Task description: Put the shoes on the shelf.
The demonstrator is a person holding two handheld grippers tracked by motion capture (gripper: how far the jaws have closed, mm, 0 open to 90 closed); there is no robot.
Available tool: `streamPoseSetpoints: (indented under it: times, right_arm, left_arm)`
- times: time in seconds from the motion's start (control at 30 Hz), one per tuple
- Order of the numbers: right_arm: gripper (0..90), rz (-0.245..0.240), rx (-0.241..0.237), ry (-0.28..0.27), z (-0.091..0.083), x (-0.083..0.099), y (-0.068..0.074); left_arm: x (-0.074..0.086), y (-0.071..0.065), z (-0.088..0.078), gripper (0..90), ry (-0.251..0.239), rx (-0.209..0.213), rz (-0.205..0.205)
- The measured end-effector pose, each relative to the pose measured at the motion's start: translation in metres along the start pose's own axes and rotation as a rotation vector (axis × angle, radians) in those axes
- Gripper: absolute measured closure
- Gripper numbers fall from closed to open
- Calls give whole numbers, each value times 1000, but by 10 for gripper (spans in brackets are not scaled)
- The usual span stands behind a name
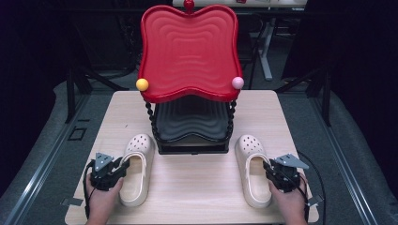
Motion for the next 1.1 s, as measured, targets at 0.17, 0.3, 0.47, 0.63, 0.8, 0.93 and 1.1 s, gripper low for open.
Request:
streamPoseSetpoints:
  times: [0.17, 0.3, 0.47, 0.63, 0.8, 0.93, 1.1]
  right_arm:
    - [734, -7, 3, 8, 0, -3, 0]
    - [738, 19, -8, 13, 0, -2, 1]
    - [743, 39, -7, 15, -1, -2, 2]
    - [747, 50, -8, 0, -3, -3, 4]
    - [757, 73, -27, -30, -10, -6, 8]
    - [756, 69, -15, -56, -20, -9, 11]
    - [756, 78, -8, -73, -31, -11, 13]
  left_arm:
    - [-1, 1, 0, 726, -1, -11, -2]
    - [-1, 1, -2, 735, 3, -15, 10]
    - [-2, 2, -4, 746, -1, -10, 4]
    - [-4, 3, -10, 750, -14, 0, -11]
    - [-7, 6, -18, 750, -41, 5, -28]
    - [-9, 8, -25, 750, -49, 5, -37]
    - [-15, 3, -38, 750, -73, 17, -18]
Point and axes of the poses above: each handheld gripper's, and its own axes: z roughly forward along the jaws, x roughly out of its underside, y roughly to its left, the point moved 10 cm from there along z, roughly forward along the jaws, and after that the axes turned 7 degrees about y, right-handed, at the moved point
